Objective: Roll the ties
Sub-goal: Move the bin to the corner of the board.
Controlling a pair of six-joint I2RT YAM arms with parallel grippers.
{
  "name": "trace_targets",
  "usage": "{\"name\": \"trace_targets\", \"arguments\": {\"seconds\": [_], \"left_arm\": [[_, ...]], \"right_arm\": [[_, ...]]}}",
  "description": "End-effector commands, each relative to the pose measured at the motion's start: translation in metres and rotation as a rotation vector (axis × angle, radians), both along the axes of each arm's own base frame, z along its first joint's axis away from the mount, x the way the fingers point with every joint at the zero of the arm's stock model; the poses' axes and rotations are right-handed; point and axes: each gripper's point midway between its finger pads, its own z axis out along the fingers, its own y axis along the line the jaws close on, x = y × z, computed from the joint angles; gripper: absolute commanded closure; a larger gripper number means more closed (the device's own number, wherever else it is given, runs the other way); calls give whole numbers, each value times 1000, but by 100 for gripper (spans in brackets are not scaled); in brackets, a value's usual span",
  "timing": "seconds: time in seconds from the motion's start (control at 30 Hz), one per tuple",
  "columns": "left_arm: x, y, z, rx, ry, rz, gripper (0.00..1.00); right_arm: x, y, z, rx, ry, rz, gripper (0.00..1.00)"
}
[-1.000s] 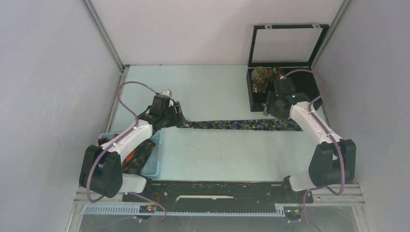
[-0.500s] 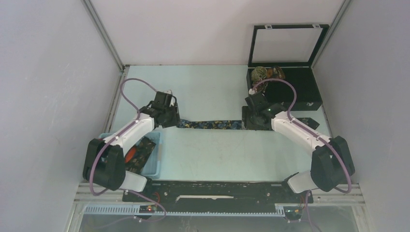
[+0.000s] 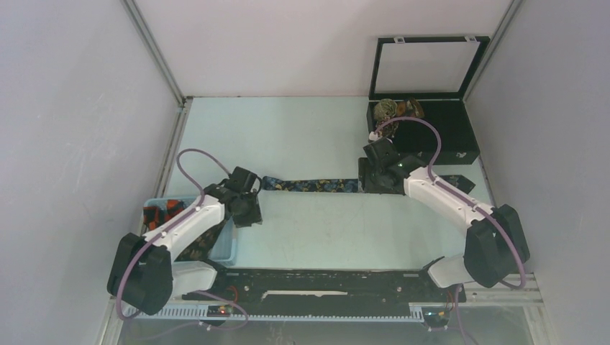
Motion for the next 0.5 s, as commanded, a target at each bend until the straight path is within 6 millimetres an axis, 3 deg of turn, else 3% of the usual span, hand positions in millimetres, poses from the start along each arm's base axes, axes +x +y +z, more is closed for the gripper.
{"name": "trace_targets", "arguments": {"seconds": [0.0, 0.47], "left_arm": [[4, 42, 10, 154, -54, 197, 57], [16, 106, 26, 293, -133, 434, 58]], "right_arm": [[0, 3, 14, 25, -42, 0, 42], [-12, -13, 20, 1, -66, 3, 41]]}}
